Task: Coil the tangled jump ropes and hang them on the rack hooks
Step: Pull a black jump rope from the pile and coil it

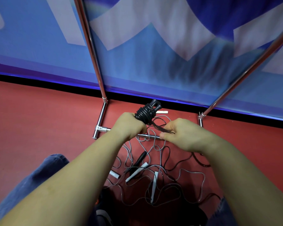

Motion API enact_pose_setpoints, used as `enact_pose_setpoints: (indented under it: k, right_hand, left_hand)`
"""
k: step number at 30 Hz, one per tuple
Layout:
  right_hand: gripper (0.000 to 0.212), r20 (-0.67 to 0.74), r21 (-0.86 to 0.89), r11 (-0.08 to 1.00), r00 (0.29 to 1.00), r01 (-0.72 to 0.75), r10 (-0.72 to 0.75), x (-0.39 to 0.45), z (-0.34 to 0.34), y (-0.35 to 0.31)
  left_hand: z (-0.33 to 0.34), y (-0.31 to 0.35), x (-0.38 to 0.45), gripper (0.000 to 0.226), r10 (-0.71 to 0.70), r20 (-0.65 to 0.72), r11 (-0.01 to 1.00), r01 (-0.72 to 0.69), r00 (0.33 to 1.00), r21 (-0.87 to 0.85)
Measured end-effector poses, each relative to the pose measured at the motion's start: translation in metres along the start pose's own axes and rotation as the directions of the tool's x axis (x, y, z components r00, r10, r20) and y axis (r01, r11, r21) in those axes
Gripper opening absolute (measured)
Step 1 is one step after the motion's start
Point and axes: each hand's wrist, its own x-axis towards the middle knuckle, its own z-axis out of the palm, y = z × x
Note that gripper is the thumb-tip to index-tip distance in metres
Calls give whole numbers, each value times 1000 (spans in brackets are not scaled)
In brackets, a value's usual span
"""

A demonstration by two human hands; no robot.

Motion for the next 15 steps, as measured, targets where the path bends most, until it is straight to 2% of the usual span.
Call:
enact_pose_setpoints:
  k: [4, 7, 10, 12, 15]
  right_hand:
    - [20, -34, -96, 992, 996, 76, -79, -4, -2, -5]
    - [17, -87, -111, 986, 987, 129, -139, -4, -2, -4]
    - [14, -161, 0, 985, 972, 171, -169, -2, -5, 3]
    - [13, -215, 123, 973, 963, 193, -164, -1, -8, 9]
    - [16, -185, 282, 937, 970, 207, -158, 0, -6, 13]
  left_hand:
    - [3, -5, 3, 12, -11, 37, 955, -1, 999, 296]
    - [6, -5, -1, 22, -69, 199, 867, -40, 978, 496]
    - [8, -5, -6, 18, -156, 411, 875, -67, 898, 479]
    - [7, -4, -10, 15, -183, 504, 899, -63, 844, 433]
    - [8, -2, -17, 12, -196, 614, 876, -145, 765, 461]
